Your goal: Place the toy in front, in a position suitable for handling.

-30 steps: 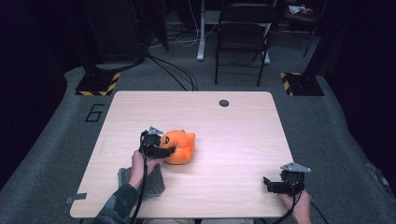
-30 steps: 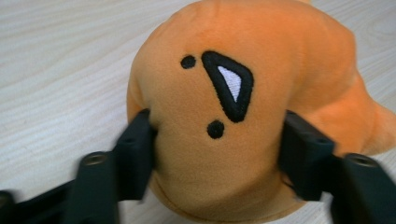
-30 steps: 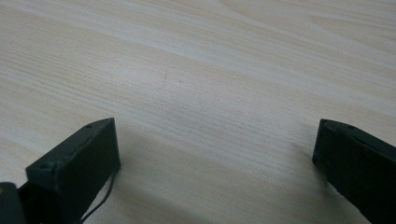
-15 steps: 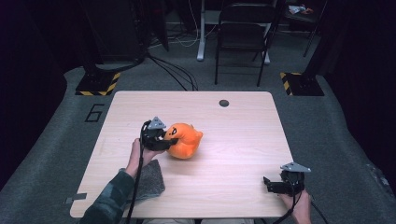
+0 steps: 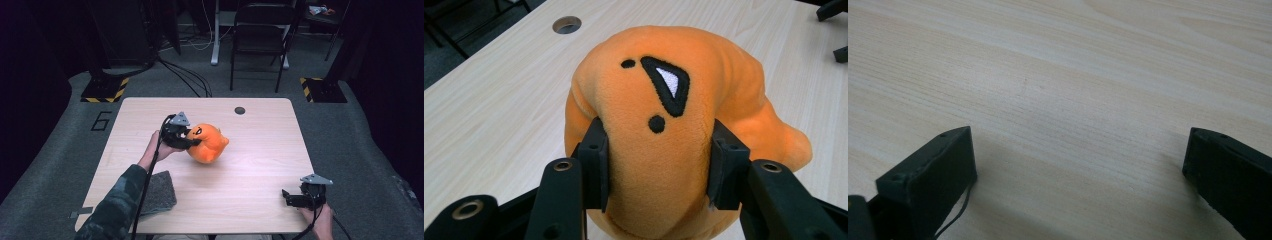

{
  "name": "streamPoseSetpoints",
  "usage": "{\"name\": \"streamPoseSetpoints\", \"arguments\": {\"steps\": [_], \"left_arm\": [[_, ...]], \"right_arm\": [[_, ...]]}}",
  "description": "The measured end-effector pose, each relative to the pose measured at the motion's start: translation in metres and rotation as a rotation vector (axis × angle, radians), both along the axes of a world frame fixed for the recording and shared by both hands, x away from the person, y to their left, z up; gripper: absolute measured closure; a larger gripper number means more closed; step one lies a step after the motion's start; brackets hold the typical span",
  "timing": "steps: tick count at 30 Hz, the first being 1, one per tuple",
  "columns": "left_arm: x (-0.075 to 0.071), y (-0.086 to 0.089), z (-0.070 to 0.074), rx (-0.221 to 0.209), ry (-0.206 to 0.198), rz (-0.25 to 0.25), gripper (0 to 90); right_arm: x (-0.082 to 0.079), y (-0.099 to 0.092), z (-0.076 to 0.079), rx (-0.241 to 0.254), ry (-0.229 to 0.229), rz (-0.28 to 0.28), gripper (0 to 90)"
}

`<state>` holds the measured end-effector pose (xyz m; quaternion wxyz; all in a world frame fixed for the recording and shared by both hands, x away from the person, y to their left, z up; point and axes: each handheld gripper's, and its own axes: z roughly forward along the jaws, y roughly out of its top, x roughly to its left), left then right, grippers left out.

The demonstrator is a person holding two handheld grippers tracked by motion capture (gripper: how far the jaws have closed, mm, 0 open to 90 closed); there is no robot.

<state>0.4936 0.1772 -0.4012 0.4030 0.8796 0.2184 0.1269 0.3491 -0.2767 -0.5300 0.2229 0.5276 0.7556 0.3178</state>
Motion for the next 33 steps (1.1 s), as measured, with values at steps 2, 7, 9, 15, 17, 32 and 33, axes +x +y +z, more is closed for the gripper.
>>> {"name": "streamPoseSetpoints", "arguments": {"steps": [2, 7, 9, 15, 17, 32, 33], "left_arm": [[0.007, -0.011, 0.000, 0.010, 0.011, -0.046, 53.4], [0.013, -0.027, -0.004, 0.031, 0.015, -0.094, 53.1], [0.019, -0.038, -0.009, 0.048, 0.036, -0.130, 53.0], [0.029, -0.052, -0.019, 0.040, 0.080, -0.190, 52.4], [0.033, -0.059, -0.032, 0.073, 0.122, -0.208, 51.7], [0.039, -0.035, -0.036, -0.021, 0.154, -0.072, 15.2], [0.038, -0.031, -0.032, -0.034, 0.146, -0.070, 14.3]], "right_arm": [[0.000, 0.000, 0.000, 0.002, 0.000, -0.003, 0.0], [0.000, 0.000, 0.000, 0.000, 0.000, 0.000, 0.0], [0.000, 0.000, 0.000, 0.002, -0.001, -0.002, 0.0], [0.000, 0.000, 0.000, 0.002, -0.001, -0.003, 0.0], [0.000, 0.000, 0.000, 0.002, -0.002, -0.003, 0.0], [0.000, 0.000, 0.000, 0.003, -0.001, -0.004, 0.0], [0.000, 0.000, 0.000, 0.003, -0.001, -0.004, 0.0]]}}
